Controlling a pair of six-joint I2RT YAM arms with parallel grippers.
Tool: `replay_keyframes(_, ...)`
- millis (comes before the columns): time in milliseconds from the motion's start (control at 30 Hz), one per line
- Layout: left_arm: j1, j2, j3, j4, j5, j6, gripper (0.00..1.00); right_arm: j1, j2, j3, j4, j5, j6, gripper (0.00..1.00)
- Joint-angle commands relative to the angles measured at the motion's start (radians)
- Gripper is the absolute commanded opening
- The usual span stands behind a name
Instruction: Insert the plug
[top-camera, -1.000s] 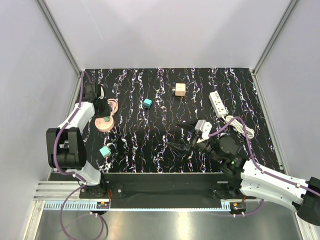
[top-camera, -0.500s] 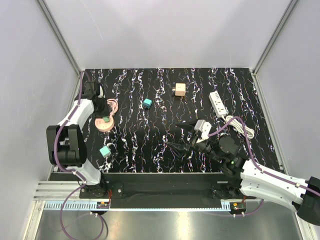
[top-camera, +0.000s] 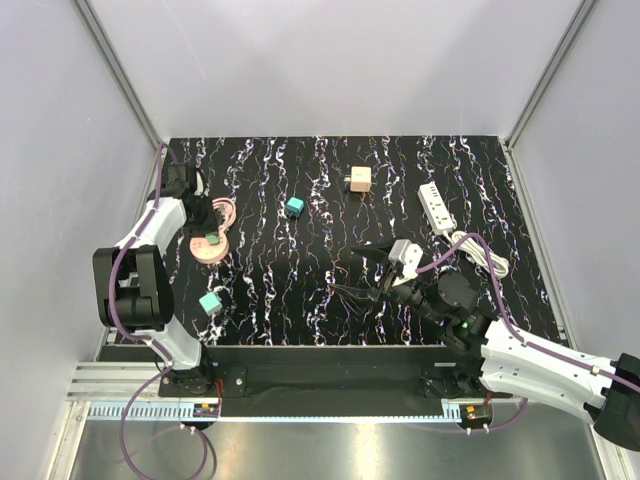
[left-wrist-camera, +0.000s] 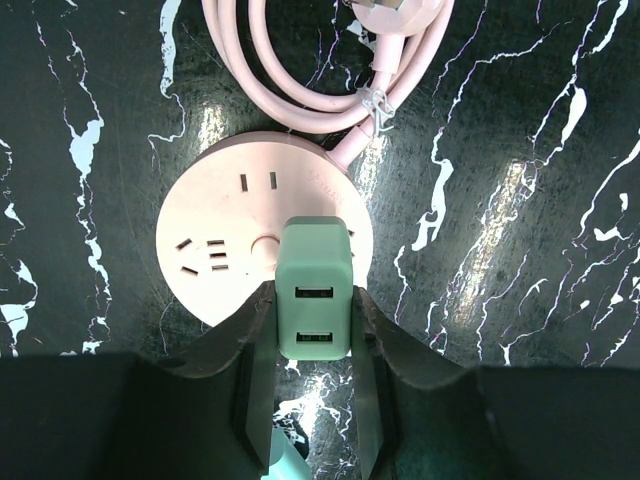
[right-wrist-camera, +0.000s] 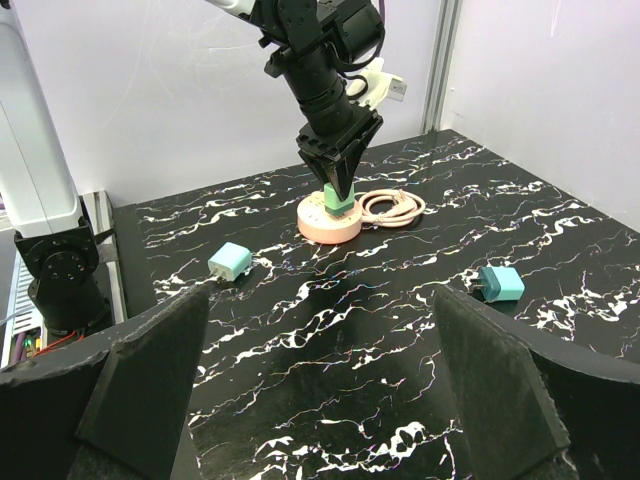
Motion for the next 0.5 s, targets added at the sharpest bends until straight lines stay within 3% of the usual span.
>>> replay_keyframes(0,0.005,0.03,-0.003,0.013,0.007,0.0,0.0,0.003,-0.009,0.006,0.032,-0.007,0.0,1.0)
replay_keyframes(467,-0.024,0.082,-0.057,0.042,-0.065,0.002,0.0,0.003,0.003,-0.001,0.045,-0.005,0.008,1.0)
